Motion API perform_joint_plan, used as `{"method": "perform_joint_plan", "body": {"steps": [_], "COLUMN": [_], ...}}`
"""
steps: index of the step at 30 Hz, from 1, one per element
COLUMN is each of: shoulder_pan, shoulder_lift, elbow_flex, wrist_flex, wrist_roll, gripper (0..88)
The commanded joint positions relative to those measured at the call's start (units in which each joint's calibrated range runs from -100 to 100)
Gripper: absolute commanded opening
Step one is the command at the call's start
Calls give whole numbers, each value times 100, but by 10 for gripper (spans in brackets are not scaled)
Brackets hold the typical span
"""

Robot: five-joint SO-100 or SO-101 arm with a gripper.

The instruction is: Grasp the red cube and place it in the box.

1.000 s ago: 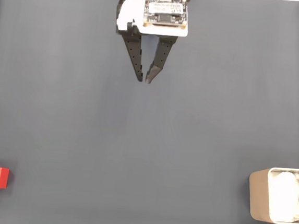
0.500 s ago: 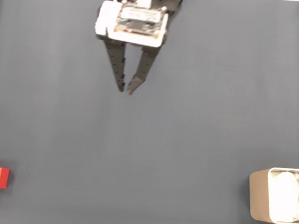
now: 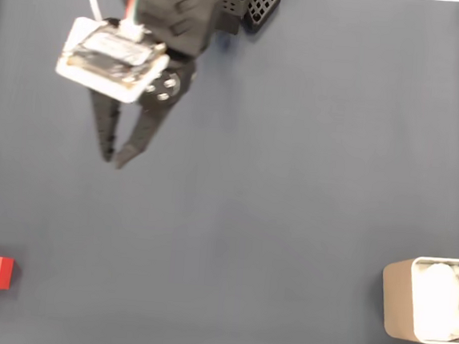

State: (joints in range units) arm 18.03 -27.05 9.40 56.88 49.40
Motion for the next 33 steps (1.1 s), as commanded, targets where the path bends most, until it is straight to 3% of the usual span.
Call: {"method": "perform_joint_plan", "body": {"steps": [1, 15, 33], "shoulder_pan": [264, 839, 1159], "shoulder_lift": [244, 1691, 3693], "elbow_flex": [-420, -1260, -2729], "wrist_flex": [-237, -811, -1491], "wrist_roll": [63, 142, 249], "gripper": [0, 2, 91]}}
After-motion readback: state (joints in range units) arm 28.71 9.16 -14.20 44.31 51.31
